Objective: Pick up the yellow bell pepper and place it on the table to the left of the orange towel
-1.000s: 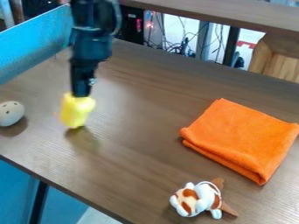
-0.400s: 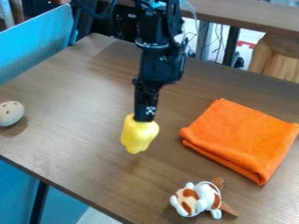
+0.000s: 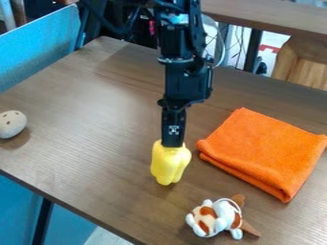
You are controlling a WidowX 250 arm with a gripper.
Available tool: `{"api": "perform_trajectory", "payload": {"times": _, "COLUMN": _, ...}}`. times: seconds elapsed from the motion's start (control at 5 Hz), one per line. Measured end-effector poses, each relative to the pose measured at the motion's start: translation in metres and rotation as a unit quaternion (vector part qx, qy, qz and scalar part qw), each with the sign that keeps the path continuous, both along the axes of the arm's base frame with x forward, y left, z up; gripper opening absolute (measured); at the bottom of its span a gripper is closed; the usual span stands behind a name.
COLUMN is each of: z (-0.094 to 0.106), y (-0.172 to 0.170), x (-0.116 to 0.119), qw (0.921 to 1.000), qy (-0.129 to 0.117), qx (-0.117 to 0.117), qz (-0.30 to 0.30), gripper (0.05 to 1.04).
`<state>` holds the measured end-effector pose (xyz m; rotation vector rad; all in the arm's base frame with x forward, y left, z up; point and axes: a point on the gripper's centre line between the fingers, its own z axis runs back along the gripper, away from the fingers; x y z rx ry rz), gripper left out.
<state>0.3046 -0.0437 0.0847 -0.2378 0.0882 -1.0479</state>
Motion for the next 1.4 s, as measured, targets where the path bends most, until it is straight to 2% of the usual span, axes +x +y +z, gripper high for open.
{"api": "perform_trajectory", "payload": {"times": 0.2, "z": -0.004, "y": -0.002, "x": 0.002, "qw": 0.9998, "qy": -0.004, "qx": -0.01, "qz": -0.015, "gripper": 0.117}}
{"api": "perform_trajectory", "payload": {"times": 0.4, "z": -0.005, "y": 0.002, "x": 0.005, "qw": 0.9996, "qy": -0.014, "qx": 0.003, "qz": -0.025, "gripper": 0.154}}
{"api": "perform_trajectory", "payload": {"times": 0.6, "z": -0.009, "y": 0.007, "x": 0.001, "qw": 0.9995, "qy": -0.01, "qx": 0.017, "qz": -0.026, "gripper": 0.372}}
{"api": "perform_trajectory", "payload": {"times": 0.8, "z": -0.005, "y": 0.008, "x": -0.002, "qw": 0.9995, "qy": -0.009, "qx": 0.017, "qz": -0.024, "gripper": 0.662}}
{"api": "perform_trajectory", "payload": {"times": 1.0, "z": 0.009, "y": 0.02, "x": -0.004, "qw": 0.9996, "qy": -0.026, "qx": 0.014, "qz": 0.002, "gripper": 0.951}}
{"api": "perform_trajectory", "payload": {"times": 1.2, "z": 0.036, "y": 0.038, "x": -0.01, "qw": 0.9972, "qy": -0.057, "qx": 0.028, "qz": 0.039, "gripper": 1.009}}
{"api": "perform_trajectory", "payload": {"times": 1.4, "z": 0.06, "y": 0.072, "x": -0.017, "qw": 0.9852, "qy": -0.079, "qx": 0.084, "qz": 0.127, "gripper": 1.005}}
